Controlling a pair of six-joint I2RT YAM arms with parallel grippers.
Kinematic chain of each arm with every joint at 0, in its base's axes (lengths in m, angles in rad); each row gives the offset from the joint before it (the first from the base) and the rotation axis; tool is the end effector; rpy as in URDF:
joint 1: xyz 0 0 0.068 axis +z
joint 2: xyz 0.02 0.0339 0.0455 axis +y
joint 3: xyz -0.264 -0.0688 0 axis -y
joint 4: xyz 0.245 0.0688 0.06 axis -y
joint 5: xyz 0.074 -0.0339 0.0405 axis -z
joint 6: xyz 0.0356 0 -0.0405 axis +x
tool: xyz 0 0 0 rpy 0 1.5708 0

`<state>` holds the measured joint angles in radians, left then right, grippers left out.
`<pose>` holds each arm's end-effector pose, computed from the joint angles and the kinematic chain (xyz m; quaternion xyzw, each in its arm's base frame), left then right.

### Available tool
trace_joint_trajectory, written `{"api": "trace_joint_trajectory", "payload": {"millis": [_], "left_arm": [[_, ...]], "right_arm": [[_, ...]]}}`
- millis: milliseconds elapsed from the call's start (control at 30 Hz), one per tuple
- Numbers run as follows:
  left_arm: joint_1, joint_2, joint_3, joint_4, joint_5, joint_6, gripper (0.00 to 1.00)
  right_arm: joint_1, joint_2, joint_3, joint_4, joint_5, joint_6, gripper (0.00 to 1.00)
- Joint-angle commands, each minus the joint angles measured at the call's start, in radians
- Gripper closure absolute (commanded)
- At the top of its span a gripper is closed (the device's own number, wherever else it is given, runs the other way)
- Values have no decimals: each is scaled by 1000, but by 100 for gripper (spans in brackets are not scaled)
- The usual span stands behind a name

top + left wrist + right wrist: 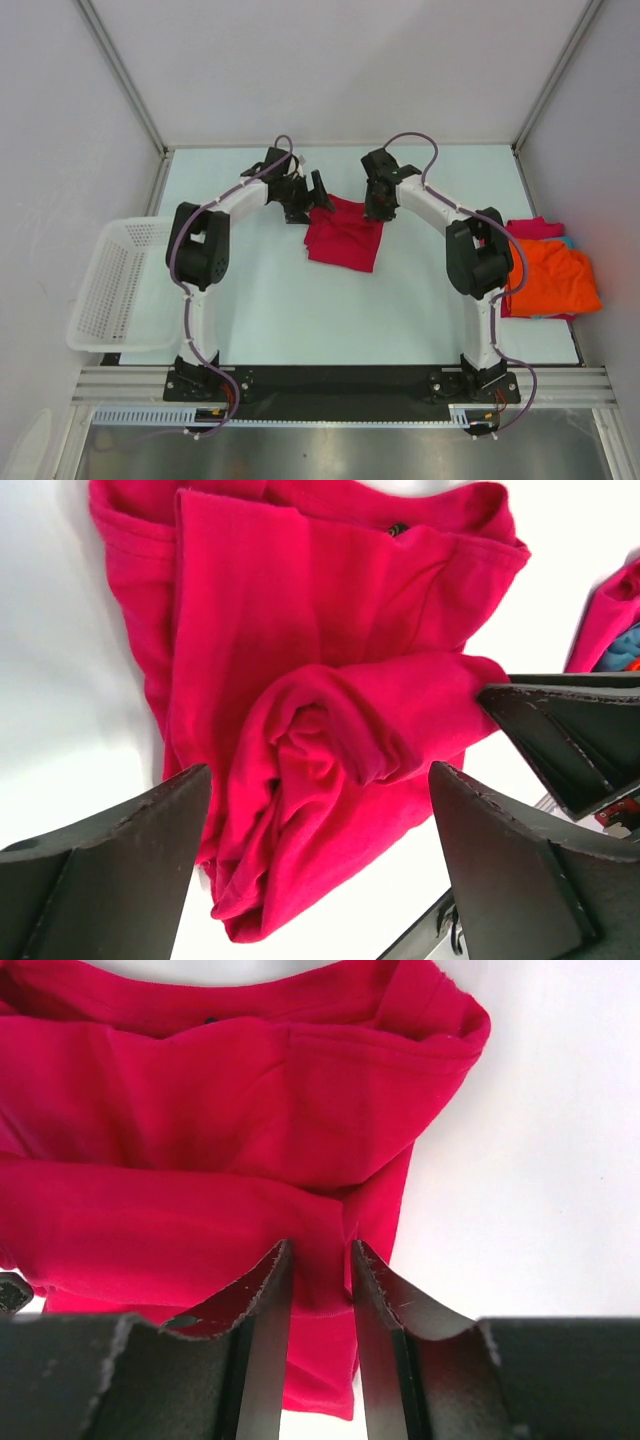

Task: Fold and stack the t-shirts
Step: Fold the long partially folded tshirt into a neat square

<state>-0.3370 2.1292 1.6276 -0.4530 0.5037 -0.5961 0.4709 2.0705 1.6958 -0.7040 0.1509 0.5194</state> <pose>0.4325 -0.1698 0.1864 -0.0443 0.9249 -0.3442 0.1555 0.4017 0.1985 0.2151 0.0418 0.9664 0.0511 0.2484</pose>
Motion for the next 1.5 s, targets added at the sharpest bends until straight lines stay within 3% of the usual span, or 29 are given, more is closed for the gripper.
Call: {"api": "trace_joint_trajectory", "payload": {"millis": [0, 267, 500, 800, 1233, 1467], "left_arm": [[7, -69, 25, -10, -28, 22, 4], [7, -187, -125, 25, -33, 13, 4], [6, -271, -268, 77, -37, 7, 4], [6, -331, -377, 112, -28, 2, 4], [6, -445, -522, 123, -47, 18, 4], [6, -454, -538, 112, -59, 27, 4]], "right_arm": [[0, -49, 25, 12, 29, -25, 65], [41, -161, -22, 5, 56, -12, 66], [156, -276, -71, 54, 76, 30, 65], [157, -96, -42, 49, 21, 15, 65], [68, 195, 258, 60, 36, -48, 68], [49, 220, 308, 69, 39, -48, 68]]}}
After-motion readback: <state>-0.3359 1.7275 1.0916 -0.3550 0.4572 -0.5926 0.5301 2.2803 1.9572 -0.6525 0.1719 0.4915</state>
